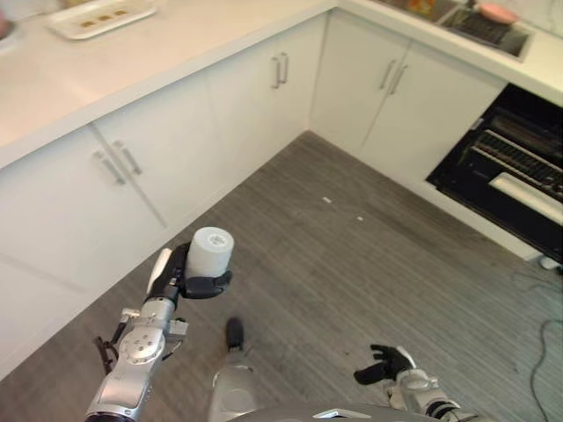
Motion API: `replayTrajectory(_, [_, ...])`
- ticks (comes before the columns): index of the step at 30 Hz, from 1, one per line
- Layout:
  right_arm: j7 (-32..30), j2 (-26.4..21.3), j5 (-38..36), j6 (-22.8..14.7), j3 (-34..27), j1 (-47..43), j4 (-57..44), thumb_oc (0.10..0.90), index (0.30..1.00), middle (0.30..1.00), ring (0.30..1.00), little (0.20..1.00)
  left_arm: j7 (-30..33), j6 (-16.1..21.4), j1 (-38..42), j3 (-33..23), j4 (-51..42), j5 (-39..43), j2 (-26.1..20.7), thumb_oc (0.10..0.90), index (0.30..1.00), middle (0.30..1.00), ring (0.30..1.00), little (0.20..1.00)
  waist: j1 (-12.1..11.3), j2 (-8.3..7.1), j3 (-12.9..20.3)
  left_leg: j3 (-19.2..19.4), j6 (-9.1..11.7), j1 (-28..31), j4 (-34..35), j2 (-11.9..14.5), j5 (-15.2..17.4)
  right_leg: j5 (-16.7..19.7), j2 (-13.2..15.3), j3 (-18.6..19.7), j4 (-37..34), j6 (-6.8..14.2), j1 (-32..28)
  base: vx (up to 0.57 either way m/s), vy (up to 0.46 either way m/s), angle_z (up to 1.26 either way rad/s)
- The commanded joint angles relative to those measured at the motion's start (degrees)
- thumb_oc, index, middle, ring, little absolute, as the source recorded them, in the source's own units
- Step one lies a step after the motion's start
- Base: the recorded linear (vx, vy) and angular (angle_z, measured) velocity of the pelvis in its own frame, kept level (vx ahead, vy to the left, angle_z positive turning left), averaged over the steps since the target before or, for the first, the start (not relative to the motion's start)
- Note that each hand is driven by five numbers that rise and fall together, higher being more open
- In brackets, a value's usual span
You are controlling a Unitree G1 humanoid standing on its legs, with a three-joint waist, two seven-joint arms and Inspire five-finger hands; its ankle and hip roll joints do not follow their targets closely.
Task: Place the dishes in the dishwasher.
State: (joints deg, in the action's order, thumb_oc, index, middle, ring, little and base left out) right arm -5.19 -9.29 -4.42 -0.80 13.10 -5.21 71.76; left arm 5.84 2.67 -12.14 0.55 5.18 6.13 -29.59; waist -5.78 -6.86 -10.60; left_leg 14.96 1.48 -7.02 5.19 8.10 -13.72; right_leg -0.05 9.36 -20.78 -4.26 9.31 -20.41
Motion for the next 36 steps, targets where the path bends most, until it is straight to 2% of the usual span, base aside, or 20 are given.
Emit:
replayTrajectory(1, [-1.0, -3.6, 2.1, -0.1, -2.3, 1.3, 0.1, 0.800, 0.900, 0.900, 0.900, 0.900, 0.2, 6.3, 2.3, -2.7, -10.7, -1.3, -2.7, 0.400, 0.300, 0.300, 0.300, 0.300, -1.3, 3.53, 1.9, -2.2, 8.2, -2.3, -0.8, 8.5, 1.1, -8.5, -5.5, -1.7, 4.5, -2.6, 6.9, 0.36, 0.422, -0.23])
replayTrajectory(3, [-0.9, -3.7, 1.7, 0.2, -3.6, 1.7, 0.8, 0.800, 0.900, 0.900, 0.900, 0.900, 0.1, 6.0, 2.7, -2.5, -10.8, -1.2, -3.6, 0.400, 0.300, 0.300, 0.300, 0.300, -0.9, 2.51, 3.0, -2.4, 6.3, -0.3, -1.0, 6.5, 2.4, -7.3, -2.8, -0.2, 10.6, -1.3, 8.0, 0.40, 0.442, -0.15])
replayTrajectory(6, [-1.3, -3.2, -2.5, -0.2, -7.6, 2.1, 0.0, 0.800, 0.900, 0.900, 0.900, 0.900, -0.5, 5.8, 4.4, -1.2, -12.0, -1.7, -5.5, 0.400, 0.300, 0.300, 0.300, 0.300, 1.7, 1.19, 3.3, -1.2, 2.7, 2.8, -1.7, 3.4, 5.6, -0.2, 1.5, 2.2, 26.6, 2.8, 13.7, 0.35, 0.494, -0.42])
replayTrajectory(7, [-1.8, -2.8, -4.8, -0.8, -8.8, 1.8, -2.1, 0.800, 0.900, 0.900, 0.900, 0.900, 0.2, 6.1, 4.9, -1.0, -12.9, -1.5, -6.1, 0.400, 0.300, 0.300, 0.300, 0.300, 3.6, 2.06, 3.0, 0.8, 0.5, 6.3, -1.4, 2.5, 8.8, 3.3, 3.7, 3.1, 38.5, 4.6, 19.5, 0.26, 0.514, 0.05])
replayTrajectory(9, [-1.8, -2.4, -4.8, -0.9, -8.7, 1.5, -3.0, 0.800, 0.900, 0.900, 0.900, 0.900, 0.6, 6.1, 5.3, -0.8, -12.9, -1.7, -5.9, 0.400, 0.300, 0.300, 0.300, 0.300, 4.0, 2.45, 3.0, 2.4, -0.4, 8.3, -0.8, 2.0, 10.2, 4.3, 5.4, 1.7, 43.4, 4.9, 22.9, 0.24, 0.410, 0.00])
replayTrajectory(12, [-1.7, -2.4, -4.3, -1.6, -7.4, 1.7, -6.3, 0.800, 0.900, 0.900, 0.900, 0.900, 0.6, 6.2, 5.3, 0.0, -13.0, -2.4, -4.9, 0.400, 0.300, 0.300, 0.300, 0.300, 5.4, 1.98, 2.6, 3.7, -1.1, 12.6, -0.3, -0.5, 12.8, 2.7, 5.0, -1.7, 35.6, 4.0, 24.4, 0.42, 0.322, -0.51])
replayTrajectory(13, [-1.5, -3.3, -3.2, -2.2, -6.5, 1.5, -10.1, 0.800, 0.900, 0.900, 0.900, 0.900, 0.3, 6.2, 4.9, 0.0, -13.1, -2.6, -4.5, 0.400, 0.300, 0.300, 0.300, 0.300, 5.7, 1.47, 2.1, 3.4, -1.1, 15.5, -0.3, -2.3, 15.9, 1.2, 3.7, -3.2, 26.7, 4.3, 26.5, 0.48, 0.231, -0.93])
replayTrajectory(16, [-1.9, -5.0, -0.7, -2.8, -5.3, 1.4, -17.3, 0.800, 0.900, 0.900, 0.900, 0.900, -0.5, 6.3, 4.7, -1.2, -13.8, -3.3, -3.8, 0.400, 0.300, 0.300, 0.300, 0.300, 4.4, 0.58, 2.5, 8.3, 0.1, 18.5, -0.5, -2.4, 18.3, 4.3, 4.0, -16.8, 8.0, 3.6, 26.2, 0.27, 0.115, -0.64])
replayTrajectory(17, [-2.0, -5.4, -0.1, -3.2, -5.2, 1.2, -19.9, 0.800, 0.900, 0.900, 0.900, 0.900, -0.7, 6.3, 4.6, -1.5, -13.9, -3.6, -3.7, 0.400, 0.300, 0.300, 0.300, 0.300, 4.0, 0.25, 2.6, 9.9, 0.3, 19.1, -0.6, -2.8, 18.5, 4.9, 4.4, -20.6, 5.8, 3.4, 26.5, 0.12, 0.052, -0.63])
replayTrajectory(19, [-2.2, -6.9, 1.1, -4.3, -5.0, 1.7, -26.8, 0.800, 0.900, 0.900, 0.900, 0.900, -0.5, 6.3, 4.6, -2.1, -13.3, -4.3, -3.1, 0.400, 0.300, 0.300, 0.300, 0.300, 4.1, -0.63, 3.0, 11.9, 0.2, 20.9, -1.6, -3.9, 20.7, 5.4, 4.5, -23.7, 3.2, 2.7, 26.2, 0.30, 0.107, -0.75])
replayTrajectory(21, [-2.2, -7.8, 1.9, -4.6, -5.2, 3.3, -31.5, 0.800, 0.900, 0.900, 0.900, 0.900, -0.8, 6.7, 4.4, -1.9, -12.8, -5.0, -2.2, 0.400, 0.300, 0.300, 0.300, 0.300, 4.4, -1.05, 3.7, 12.0, -0.4, 22.2, -2.6, -4.9, 22.8, 5.6, 4.0, -22.8, 2.3, 2.4, 24.8, 0.44, 0.137, -0.66])
replayTrajectory(23, [-2.7, -9.9, 1.3, -6.5, -7.1, 6.7, -40.3, 0.800, 0.900, 0.900, 0.900, 0.900, -0.4, 6.9, 4.3, -0.9, -11.1, -5.0, -0.1, 0.400, 0.300, 0.300, 0.300, 0.300, 6.6, -0.22, 5.9, 11.2, 0.0, 23.7, -10.5, -4.6, 27.2, 4.2, 1.8, -19.4, 4.0, -0.1, 22.8, 0.60, 0.113, -0.73])
replayTrajectory(25, [-3.0, -10.9, 1.1, -7.5, -7.4, 7.1, -44.6, 0.800, 0.900, 0.900, 0.900, 0.900, -0.5, 7.0, 4.4, -0.2, -10.8, -4.9, -0.2, 0.400, 0.300, 0.300, 0.300, 0.300, 6.8, 0.77, 6.3, 11.1, 2.1, 21.6, -23.7, -1.0, 24.7, 2.3, -0.6, -19.1, 3.7, -2.3, 20.3, 0.33, -0.077, -0.33])
replayTrajectory(26, [-3.0, -11.0, 1.1, -7.4, -7.4, 7.3, -44.8, 0.800, 0.900, 0.900, 0.900, 0.900, -0.5, 7.1, 4.4, -0.2, -10.7, -4.9, -0.2, 0.400, 0.300, 0.300, 0.300, 0.300, 6.8, 0.91, 6.3, 11.1, 2.4, 21.1, -24.9, -0.4, 25.1, 2.1, -1.0, -19.2, 3.5, -2.6, 20.3, 0.21, -0.192, -0.29])
replayTrajectory(27, [-3.0, -11.6, 1.3, -7.6, -7.2, 7.4, -47.2, 0.800, 0.900, 0.900, 0.900, 0.900, -0.4, 7.0, 4.0, -0.3, -10.7, -4.6, -0.3, 0.400, 0.300, 0.300, 0.300, 0.300, 6.2, 1.16, 5.6, 10.0, 4.4, 16.8, -35.7, 3.3, 22.1, 0.6, -3.1, -17.8, 2.9, -4.5, 18.8, 0.19, -0.182, -0.77])
replayTrajectory(28, [-3.5, -12.7, 1.3, -8.1, -7.2, 6.4, -50.4, 0.800, 0.900, 0.900, 0.900, 0.900, 0.9, 7.3, 4.0, -0.9, -10.5, -3.5, -0.1, 0.400, 0.300, 0.300, 0.300, 0.300, 4.5, 1.88, 4.1, 4.7, 7.4, 9.8, -49.0, 5.8, 16.7, -1.4, -6.2, -16.2, 1.2, -7.2, 16.5, 0.24, -0.089, -1.08])
replayTrajectory(30, [-3.5, -13.3, 1.7, -7.9, -7.2, 6.0, -52.1, 0.800, 0.900, 0.900, 0.900, 0.900, 1.5, 7.3, 4.3, -0.9, -10.2, -2.4, 0.5, 0.400, 0.300, 0.300, 0.300, 0.300, 4.3, 2.31, 3.6, 2.3, 6.7, 7.2, -48.7, 5.6, 17.9, -1.8, -6.5, -15.0, 0.8, -7.4, 16.0, 0.13, 0.127, -1.29])
replayTrajectory(33, [-3.8, -13.2, 1.6, -9.1, -6.3, 4.5, -54.8, 0.800, 0.900, 0.900, 0.900, 0.900, 2.6, 7.3, 4.0, -0.6, -9.6, -2.0, 2.5, 0.400, 0.300, 0.300, 0.300, 0.300, 3.0, 2.44, 2.4, -2.1, 3.9, 3.8, -33.1, 5.1, 23.2, -2.0, -4.2, -10.8, 0.9, -5.0, 14.5, 0.14, 0.350, -0.96])
replayTrajectory(35, [-3.7, -13.8, 2.7, -9.3, -5.5, 3.6, -55.9, 0.800, 0.900, 0.900, 0.900, 0.900, 3.0, 7.6, 4.2, -0.5, -9.2, -2.2, 2.7, 0.400, 0.300, 0.300, 0.300, 0.300, 2.1, 3.13, 2.1, -7.1, 4.4, 3.4, -22.5, 5.1, 20.1, -3.0, -3.8, -7.6, 1.7, -4.7, 13.8, 0.18, 0.345, -0.98])
replayTrajectory(36, [-3.8, -14.1, 3.2, -9.5, -5.1, 3.3, -56.4, 0.800, 0.900, 0.900, 0.900, 0.900, 3.4, 7.8, 4.4, -0.4, -9.1, -2.3, 2.9, 0.400, 0.300, 0.300, 0.300, 0.300, 1.8, 3.65, 1.8, -9.6, 4.9, 3.7, -16.4, 5.1, 15.8, -2.7, -3.6, -7.0, 2.1, -5.0, 13.8, 0.18, 0.365, -0.93])
